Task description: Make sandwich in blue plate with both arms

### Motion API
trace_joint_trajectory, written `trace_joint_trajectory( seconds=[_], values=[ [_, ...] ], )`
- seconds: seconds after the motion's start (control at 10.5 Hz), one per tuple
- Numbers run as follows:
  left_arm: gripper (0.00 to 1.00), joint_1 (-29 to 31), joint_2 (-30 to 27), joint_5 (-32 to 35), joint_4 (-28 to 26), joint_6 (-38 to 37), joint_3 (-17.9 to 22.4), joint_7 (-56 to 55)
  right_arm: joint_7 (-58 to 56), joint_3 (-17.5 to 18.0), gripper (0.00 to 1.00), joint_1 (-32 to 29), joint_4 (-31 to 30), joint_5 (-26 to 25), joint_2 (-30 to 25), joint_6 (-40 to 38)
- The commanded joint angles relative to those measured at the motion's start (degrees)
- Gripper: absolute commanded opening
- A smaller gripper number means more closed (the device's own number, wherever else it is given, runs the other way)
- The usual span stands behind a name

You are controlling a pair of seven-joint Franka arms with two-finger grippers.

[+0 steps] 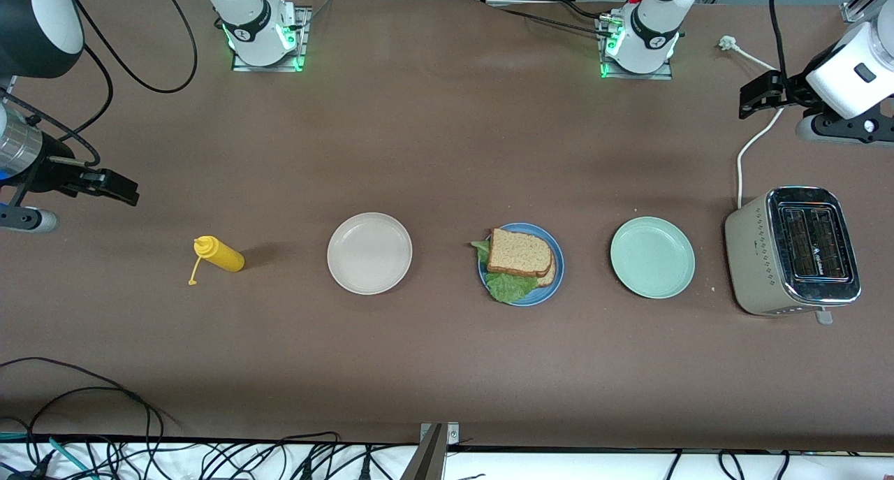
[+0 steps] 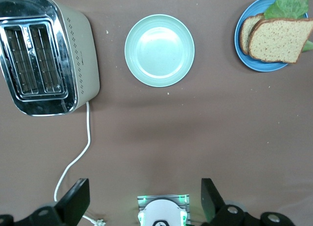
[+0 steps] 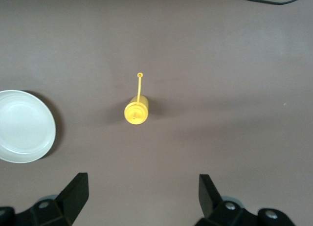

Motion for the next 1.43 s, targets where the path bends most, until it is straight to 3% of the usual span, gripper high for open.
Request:
trace_joint_trajectory(
  seconds=[0.0, 0.57, 1.05, 1.34],
  values=[
    [1.0, -0.09, 0.48, 1.2, 1.58, -1.44, -0.59, -3.44, 0.76, 2.25, 1.0, -1.52, -1.58, 3.49, -2.45, -0.08],
    [1.0, 0.09, 1.36, 1.28, 3.6, -1.35, -0.15, -3.53, 1.37, 1.21, 1.0, 0.84, -4.03, 2.61, -4.21, 0.36],
    [1.0, 0.52, 2.06, 1.72, 7.1, -1.09, 0.46, -3.71, -3.36, -17.31, 1.0, 16.12, -4.75, 3.04, -4.31, 1.68],
    [1.0, 1.14, 2.68, 1.28, 7.91, 1.27, 0.99, -3.62, -3.37, -17.96, 1.0, 16.32, -3.96, 3.66, -4.31, 1.77]
  ],
)
